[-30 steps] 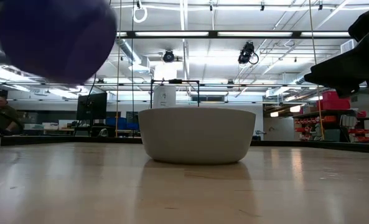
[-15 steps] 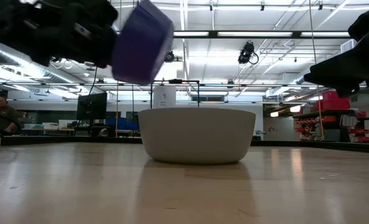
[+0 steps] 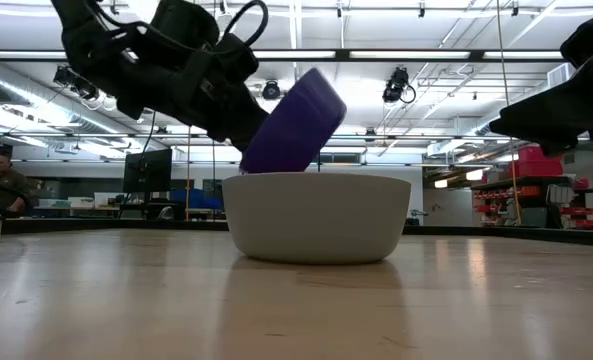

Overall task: Nest bowls inside each other
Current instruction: Stack the dark blue bowl on top of the red bowl

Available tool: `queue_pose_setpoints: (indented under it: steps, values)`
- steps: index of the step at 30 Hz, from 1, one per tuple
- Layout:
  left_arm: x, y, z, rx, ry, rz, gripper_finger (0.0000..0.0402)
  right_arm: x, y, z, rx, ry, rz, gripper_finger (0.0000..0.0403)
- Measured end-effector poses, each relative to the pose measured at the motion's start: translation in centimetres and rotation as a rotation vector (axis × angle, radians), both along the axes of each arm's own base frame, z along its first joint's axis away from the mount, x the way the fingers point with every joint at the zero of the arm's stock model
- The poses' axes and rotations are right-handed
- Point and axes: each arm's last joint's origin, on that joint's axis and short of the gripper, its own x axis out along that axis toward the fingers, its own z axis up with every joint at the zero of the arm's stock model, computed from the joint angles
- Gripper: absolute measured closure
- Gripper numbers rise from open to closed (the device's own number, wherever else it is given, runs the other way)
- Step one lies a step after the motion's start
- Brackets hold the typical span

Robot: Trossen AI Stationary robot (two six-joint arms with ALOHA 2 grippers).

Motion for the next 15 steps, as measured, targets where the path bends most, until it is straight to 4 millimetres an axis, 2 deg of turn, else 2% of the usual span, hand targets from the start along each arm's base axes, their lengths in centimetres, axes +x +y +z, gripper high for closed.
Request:
queue_pose_setpoints:
  steps: [15]
  values:
    - [3.1, 0.0, 3.3, -0.034, 0.322, 0.009, 0.0396, 0.0, 0.0, 0.0, 0.000, 0.000, 0.001, 0.0258]
